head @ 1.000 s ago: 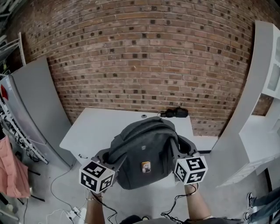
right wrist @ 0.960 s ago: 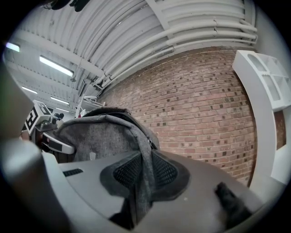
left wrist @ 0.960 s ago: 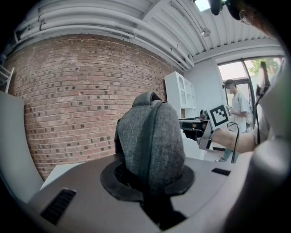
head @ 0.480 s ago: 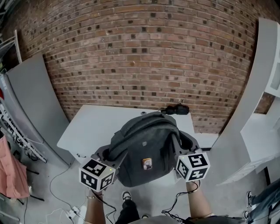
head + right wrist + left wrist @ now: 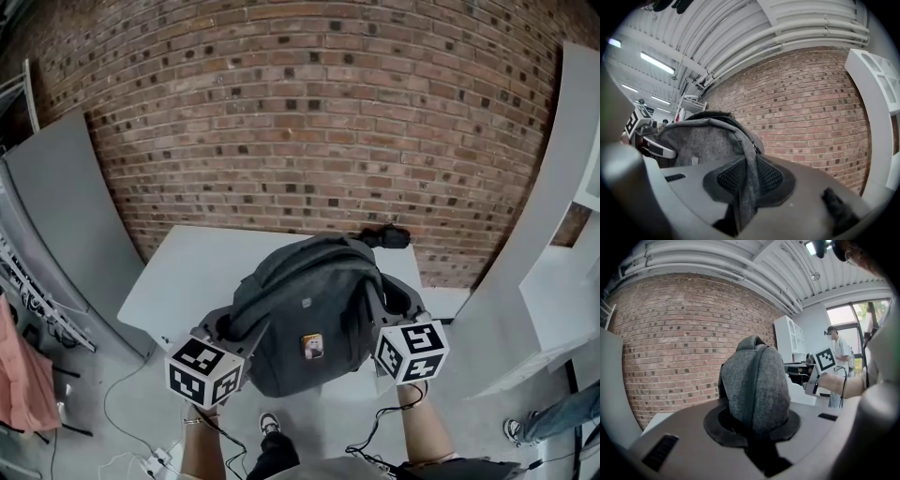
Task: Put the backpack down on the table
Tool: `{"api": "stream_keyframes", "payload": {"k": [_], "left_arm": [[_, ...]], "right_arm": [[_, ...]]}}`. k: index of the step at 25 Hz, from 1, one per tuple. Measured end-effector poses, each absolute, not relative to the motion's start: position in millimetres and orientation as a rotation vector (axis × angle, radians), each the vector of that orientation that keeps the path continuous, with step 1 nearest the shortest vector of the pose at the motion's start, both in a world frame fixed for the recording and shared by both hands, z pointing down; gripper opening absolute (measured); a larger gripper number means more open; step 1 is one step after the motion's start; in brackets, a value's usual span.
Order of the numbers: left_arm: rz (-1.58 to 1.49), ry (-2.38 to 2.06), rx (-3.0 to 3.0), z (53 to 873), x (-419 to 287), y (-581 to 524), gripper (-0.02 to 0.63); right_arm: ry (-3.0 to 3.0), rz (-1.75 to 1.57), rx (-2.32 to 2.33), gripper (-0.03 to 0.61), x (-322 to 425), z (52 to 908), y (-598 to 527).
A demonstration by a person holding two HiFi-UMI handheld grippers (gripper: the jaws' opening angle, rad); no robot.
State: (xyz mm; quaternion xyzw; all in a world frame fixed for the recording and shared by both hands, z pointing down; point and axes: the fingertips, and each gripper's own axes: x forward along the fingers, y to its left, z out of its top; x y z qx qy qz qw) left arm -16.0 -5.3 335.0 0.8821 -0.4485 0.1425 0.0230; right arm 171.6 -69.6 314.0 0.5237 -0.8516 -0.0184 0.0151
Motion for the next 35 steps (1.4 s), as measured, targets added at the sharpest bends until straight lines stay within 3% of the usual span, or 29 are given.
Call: {"api": "stream_keyframes", "payload": {"k": [35], "left_arm": [[0.455, -1.234, 2.854, 316.8, -138.5, -183.1, 0.089]], "right_arm": [[-2.577, -0.045, 1.774, 0.067, 55.3, 299.5, -228.6]]}}
